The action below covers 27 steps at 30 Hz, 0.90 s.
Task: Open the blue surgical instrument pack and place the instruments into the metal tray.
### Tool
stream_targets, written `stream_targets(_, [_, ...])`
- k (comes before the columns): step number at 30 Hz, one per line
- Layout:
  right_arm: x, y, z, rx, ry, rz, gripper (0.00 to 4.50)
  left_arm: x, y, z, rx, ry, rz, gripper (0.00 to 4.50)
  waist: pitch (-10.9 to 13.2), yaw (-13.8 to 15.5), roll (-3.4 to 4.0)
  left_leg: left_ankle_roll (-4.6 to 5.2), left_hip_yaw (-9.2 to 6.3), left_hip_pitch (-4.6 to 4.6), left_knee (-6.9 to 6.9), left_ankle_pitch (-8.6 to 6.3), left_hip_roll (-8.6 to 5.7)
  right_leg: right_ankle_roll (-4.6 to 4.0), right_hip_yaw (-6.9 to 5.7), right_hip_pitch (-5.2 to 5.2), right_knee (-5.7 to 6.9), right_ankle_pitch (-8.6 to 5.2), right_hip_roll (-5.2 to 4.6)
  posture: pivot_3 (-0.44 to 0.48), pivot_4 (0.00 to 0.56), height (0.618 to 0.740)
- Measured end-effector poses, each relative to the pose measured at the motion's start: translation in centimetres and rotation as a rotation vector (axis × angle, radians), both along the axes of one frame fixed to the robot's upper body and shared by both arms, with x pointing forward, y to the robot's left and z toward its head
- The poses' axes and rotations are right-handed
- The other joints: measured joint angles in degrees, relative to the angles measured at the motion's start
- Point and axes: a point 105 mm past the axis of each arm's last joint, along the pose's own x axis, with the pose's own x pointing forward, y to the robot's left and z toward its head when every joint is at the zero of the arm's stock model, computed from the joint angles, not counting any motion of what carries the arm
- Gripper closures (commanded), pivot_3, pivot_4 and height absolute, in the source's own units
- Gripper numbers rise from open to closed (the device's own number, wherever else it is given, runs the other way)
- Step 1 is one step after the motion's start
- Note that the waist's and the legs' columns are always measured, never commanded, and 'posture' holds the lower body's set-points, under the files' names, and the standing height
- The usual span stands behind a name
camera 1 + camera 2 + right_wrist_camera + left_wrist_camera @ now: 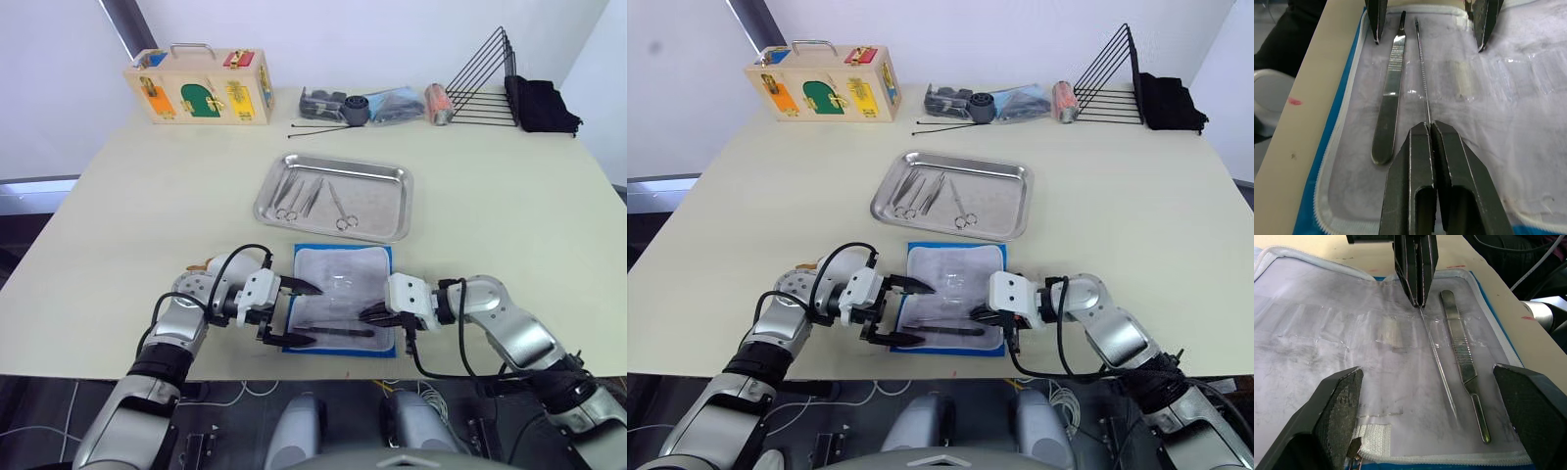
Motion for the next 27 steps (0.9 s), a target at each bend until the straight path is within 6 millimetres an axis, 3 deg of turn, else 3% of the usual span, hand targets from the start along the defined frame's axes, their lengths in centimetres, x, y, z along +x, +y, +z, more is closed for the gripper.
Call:
stream_targets(17, [-0.4, -1.9, 2.5, -0.108, -0.060, -0.014, 4.47, 0.3, -0.5, 0.2, -0.012, -0.007, -0.009, 0.00, 0.03, 0.36, -0.02, 0.00, -0.04, -0.07, 0.03, 0.00, -0.05, 0.01, -0.05, -0.01, -0.02, 0.00, -0.07, 0.000, 0.150, 0.740])
stream_targets(27, [-0.3, -4.2, 3.5, -0.170, -0.095, -0.023, 4.47, 0.4, -0.7, 0.2, -0.016, -0.008, -0.014, 0.00, 0.03, 0.66, -0.03, 0.00, -0.03, -0.09, 0.03, 0.00, -0.08, 0.02, -0.06, -0.01, -0.05, -0.01, -0.10, 0.000, 0.150, 0.740])
